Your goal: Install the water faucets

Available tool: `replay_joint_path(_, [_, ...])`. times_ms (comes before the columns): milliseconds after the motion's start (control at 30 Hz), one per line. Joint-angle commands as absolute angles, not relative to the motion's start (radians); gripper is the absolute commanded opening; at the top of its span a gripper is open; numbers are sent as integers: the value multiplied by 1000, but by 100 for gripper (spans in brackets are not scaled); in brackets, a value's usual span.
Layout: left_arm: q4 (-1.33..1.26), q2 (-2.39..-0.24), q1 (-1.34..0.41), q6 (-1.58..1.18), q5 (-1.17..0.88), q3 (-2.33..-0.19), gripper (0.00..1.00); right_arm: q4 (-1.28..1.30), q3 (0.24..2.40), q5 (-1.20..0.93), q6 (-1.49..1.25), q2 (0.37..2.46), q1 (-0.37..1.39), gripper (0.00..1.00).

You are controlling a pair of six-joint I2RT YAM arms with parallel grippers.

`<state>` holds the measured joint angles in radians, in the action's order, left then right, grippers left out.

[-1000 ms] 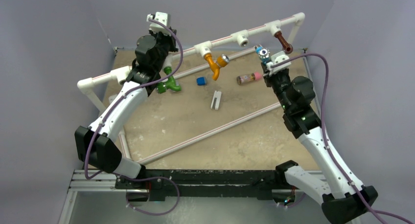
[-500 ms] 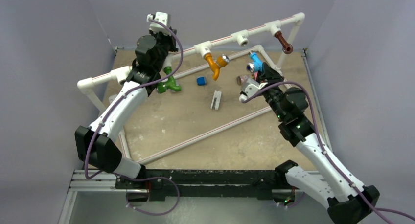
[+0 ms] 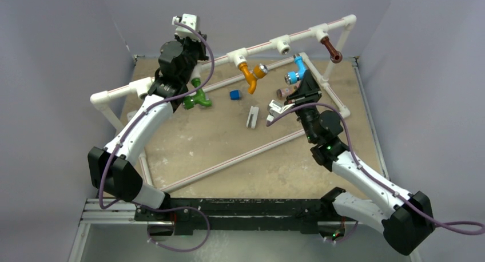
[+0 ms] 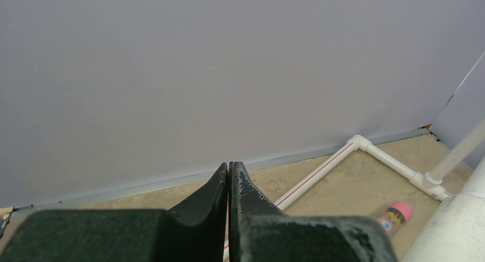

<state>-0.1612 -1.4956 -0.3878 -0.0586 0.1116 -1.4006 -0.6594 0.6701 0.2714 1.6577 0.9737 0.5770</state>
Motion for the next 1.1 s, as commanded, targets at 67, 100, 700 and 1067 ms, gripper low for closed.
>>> replay_joint_path(67, [144,-1597,-423,-44,56,-1299,0,-889,684,339,1897,1002,602,0])
replay_joint_path(100, [143,-1597,-423,-43,55,-1299,0,-868,692,331,1900,1003,606,0])
replay_joint_path(700, [143,-1588,-423,-44,50,-1299,0,-650,791,257,1910,1046,615,0])
replay_joint_path(1067, [144,-1583,-423,-44,43,-1301,0,-600,850,238,1881,1103,618,0])
